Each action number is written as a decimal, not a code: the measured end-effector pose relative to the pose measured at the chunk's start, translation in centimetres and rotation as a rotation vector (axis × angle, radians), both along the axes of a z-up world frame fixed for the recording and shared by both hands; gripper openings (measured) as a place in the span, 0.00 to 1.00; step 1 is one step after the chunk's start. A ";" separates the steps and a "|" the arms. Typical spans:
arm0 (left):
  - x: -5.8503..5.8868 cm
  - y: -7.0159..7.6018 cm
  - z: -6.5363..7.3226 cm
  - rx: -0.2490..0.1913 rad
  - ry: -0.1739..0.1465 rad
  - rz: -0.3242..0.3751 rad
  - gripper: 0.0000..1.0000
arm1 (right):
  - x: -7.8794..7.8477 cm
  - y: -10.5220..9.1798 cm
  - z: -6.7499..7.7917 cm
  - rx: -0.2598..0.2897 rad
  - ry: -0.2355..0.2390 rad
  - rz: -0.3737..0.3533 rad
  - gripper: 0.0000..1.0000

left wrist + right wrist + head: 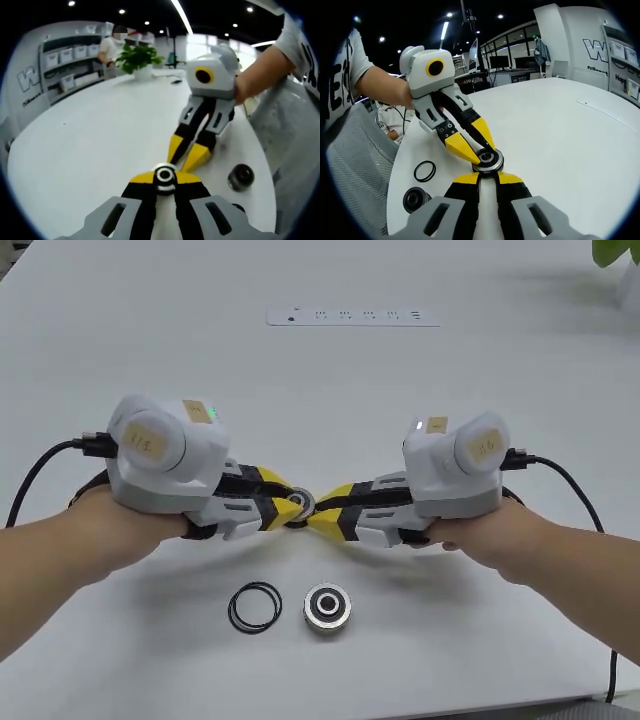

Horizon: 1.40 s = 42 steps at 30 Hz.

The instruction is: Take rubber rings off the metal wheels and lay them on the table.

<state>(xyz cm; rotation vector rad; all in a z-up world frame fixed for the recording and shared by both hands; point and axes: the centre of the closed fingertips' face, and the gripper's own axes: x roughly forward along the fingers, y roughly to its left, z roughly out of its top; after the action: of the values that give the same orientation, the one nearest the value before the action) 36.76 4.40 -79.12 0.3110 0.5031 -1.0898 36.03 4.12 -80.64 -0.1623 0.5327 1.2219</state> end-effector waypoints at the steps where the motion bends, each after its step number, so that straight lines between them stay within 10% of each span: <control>1: 0.0 0.0 0.0 0.000 0.000 0.001 0.13 | 0.0 0.0 0.0 0.000 0.001 -0.001 0.09; 42: 0.0 -0.1 0.0 0.026 -0.025 0.008 0.13 | 0.7 -0.8 0.1 -0.014 0.020 -0.105 0.00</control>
<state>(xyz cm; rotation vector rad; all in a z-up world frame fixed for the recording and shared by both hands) 36.75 4.32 -79.12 0.3446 0.4960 -1.0712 36.76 3.34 -80.50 -0.1328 0.5604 1.1182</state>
